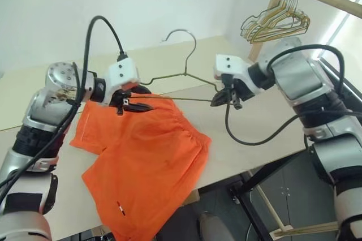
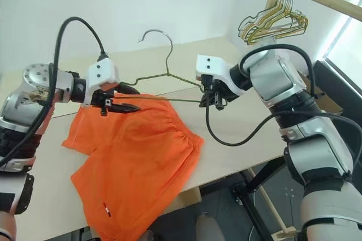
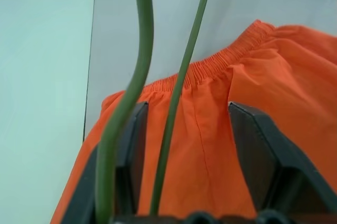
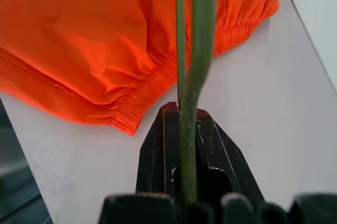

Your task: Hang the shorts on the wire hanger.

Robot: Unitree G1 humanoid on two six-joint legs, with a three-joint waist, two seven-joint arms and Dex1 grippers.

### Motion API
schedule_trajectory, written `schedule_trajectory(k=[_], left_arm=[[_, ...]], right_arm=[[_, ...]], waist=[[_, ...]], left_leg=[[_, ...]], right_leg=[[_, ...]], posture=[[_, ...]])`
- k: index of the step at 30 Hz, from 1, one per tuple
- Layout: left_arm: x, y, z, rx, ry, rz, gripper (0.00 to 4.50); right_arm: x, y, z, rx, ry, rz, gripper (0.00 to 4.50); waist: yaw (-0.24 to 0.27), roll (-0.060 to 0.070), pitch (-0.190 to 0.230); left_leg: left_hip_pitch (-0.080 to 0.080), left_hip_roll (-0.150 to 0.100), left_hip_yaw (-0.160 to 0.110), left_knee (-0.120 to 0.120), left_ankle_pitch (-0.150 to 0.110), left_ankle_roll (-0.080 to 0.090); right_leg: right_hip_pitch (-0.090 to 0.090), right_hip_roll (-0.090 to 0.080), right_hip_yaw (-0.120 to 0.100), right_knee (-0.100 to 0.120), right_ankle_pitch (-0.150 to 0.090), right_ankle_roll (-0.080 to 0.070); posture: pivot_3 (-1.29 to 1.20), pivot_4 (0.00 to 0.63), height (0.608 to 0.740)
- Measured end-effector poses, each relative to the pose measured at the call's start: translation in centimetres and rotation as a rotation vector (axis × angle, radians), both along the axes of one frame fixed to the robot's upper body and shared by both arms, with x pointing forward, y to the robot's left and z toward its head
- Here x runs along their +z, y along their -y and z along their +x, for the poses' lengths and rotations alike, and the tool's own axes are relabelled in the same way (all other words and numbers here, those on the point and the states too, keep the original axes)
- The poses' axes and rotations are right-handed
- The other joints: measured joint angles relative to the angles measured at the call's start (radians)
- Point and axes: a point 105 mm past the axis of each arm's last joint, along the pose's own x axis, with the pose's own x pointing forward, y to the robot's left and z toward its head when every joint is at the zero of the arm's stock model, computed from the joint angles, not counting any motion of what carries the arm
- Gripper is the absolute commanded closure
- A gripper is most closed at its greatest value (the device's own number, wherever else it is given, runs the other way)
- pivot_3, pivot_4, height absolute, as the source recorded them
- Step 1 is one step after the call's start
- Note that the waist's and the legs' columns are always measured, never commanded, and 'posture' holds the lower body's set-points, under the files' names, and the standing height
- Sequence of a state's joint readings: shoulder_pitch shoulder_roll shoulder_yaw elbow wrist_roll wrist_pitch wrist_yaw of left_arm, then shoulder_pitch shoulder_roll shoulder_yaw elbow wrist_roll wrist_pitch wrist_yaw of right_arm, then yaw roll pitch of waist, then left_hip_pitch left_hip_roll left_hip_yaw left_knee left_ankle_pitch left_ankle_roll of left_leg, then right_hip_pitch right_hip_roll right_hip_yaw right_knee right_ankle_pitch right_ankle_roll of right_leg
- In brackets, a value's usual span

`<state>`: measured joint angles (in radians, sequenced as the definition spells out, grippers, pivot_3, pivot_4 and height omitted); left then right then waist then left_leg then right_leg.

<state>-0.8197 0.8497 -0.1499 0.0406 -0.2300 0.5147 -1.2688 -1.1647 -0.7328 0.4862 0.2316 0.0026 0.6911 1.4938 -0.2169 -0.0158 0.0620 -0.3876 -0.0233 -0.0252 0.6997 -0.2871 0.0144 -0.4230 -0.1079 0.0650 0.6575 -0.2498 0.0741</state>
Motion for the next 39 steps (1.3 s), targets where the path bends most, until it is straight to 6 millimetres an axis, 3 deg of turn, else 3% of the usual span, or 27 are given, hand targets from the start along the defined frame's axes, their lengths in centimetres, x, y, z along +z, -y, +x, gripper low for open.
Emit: schedule_trajectory(k=[3,9,14,18,26,31,39], left_arm=[[0.9,-1.2,-0.1,0.039,0.003,-0.088,0.03],[1.8,-5.0,-0.7,0.180,0.062,-0.261,0.03],[1.1,-3.1,-4.9,-0.006,0.033,-0.309,0.03],[2.1,-2.1,-7.4,-0.109,0.018,-0.300,0.03],[1.8,-1.6,-8.3,-0.125,-0.027,-0.303,0.03],[1.1,-1.5,-8.7,-0.110,-0.062,-0.294,0.03],[0.8,-1.3,-9.1,-0.091,-0.066,-0.285,0.03]], right_arm=[[-1.6,2.2,-0.4,-0.083,-0.064,-0.003,4.50],[-5.3,7.3,-1.3,-0.373,-0.267,0.033,4.50],[-8.0,10.4,-2.4,-0.682,-0.544,0.138,4.50],[-9.9,11.0,-3.6,-0.758,-0.735,0.160,4.50],[-11.6,10.9,-4.7,-0.774,-0.894,0.161,4.50],[-10.7,11.3,-5.9,-0.758,-0.945,0.188,4.50],[-9.4,10.4,-6.9,-0.682,-0.998,0.200,4.50]], waist=[[0.010,0.000,0.000],[0.019,0.000,0.000],[0.040,0.000,0.001],[0.059,0.001,0.002],[0.073,0.002,0.003],[0.092,0.004,0.007],[0.121,0.005,0.011]], left_leg=[[0.000,0.000,0.000,0.000,0.000,0.001],[0.001,0.000,0.000,0.000,-0.001,0.001],[0.002,0.000,0.000,-0.001,-0.001,0.001],[0.004,0.000,0.001,-0.002,-0.001,0.002],[0.004,-0.001,0.001,-0.002,-0.001,0.002],[0.004,-0.001,0.001,-0.003,-0.001,0.002],[0.004,-0.001,0.002,-0.004,-0.001,0.002]], right_leg=[[0.000,0.000,0.000,0.000,0.000,0.000],[0.001,0.000,0.000,-0.001,0.000,0.000],[0.002,0.000,0.001,-0.002,0.000,0.000],[0.004,0.000,0.001,-0.003,0.000,0.000],[0.005,0.000,0.001,-0.005,0.000,0.000],[0.004,0.001,0.001,-0.010,0.000,0.000],[0.004,0.002,0.001,-0.011,0.000,0.000]], posture=[[-0.11,0.060,0.740],[-0.08,0.071,0.740],[-0.09,0.076,0.740],[-0.08,0.074,0.740],[-0.05,0.081,0.740],[-0.04,0.085,0.740],[-0.03,0.089,0.740]])
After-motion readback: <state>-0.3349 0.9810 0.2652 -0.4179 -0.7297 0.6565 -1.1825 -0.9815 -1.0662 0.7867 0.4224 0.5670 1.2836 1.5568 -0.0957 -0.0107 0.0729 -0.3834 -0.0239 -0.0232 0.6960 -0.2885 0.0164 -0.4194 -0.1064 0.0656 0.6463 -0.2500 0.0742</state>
